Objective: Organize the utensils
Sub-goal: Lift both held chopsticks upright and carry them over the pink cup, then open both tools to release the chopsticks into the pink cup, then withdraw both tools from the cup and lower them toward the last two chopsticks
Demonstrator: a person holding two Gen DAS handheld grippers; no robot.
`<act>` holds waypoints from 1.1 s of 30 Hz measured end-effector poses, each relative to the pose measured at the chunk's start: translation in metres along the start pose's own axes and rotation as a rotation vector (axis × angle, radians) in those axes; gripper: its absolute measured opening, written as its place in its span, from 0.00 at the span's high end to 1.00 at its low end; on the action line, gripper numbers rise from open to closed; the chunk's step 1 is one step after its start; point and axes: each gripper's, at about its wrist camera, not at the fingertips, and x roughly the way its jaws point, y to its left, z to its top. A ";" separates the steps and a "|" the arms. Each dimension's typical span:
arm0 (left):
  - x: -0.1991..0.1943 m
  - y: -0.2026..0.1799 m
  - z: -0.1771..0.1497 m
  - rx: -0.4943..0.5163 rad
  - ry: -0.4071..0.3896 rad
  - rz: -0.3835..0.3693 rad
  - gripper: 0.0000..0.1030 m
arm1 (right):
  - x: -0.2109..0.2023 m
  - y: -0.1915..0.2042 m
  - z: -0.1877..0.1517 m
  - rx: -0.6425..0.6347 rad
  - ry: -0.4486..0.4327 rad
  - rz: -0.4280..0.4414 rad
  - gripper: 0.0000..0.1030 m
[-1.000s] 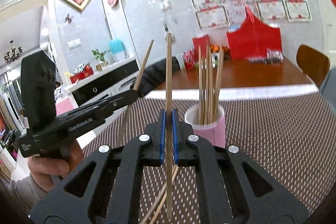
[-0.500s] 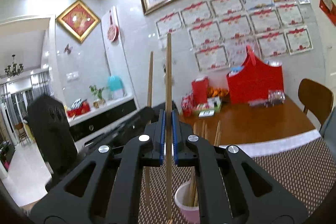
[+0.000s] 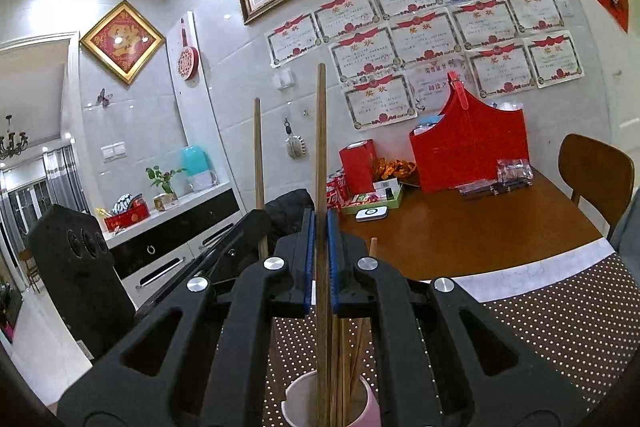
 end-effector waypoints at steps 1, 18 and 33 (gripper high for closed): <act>0.000 0.001 -0.002 0.001 0.003 0.002 0.94 | 0.002 0.001 -0.002 -0.006 0.004 -0.003 0.94; 0.015 0.020 -0.024 -0.030 0.113 0.053 0.31 | 0.013 -0.011 -0.015 0.067 0.112 -0.030 0.05; -0.048 -0.003 0.027 0.035 0.138 0.155 0.16 | -0.029 -0.013 0.016 0.144 0.001 -0.028 0.05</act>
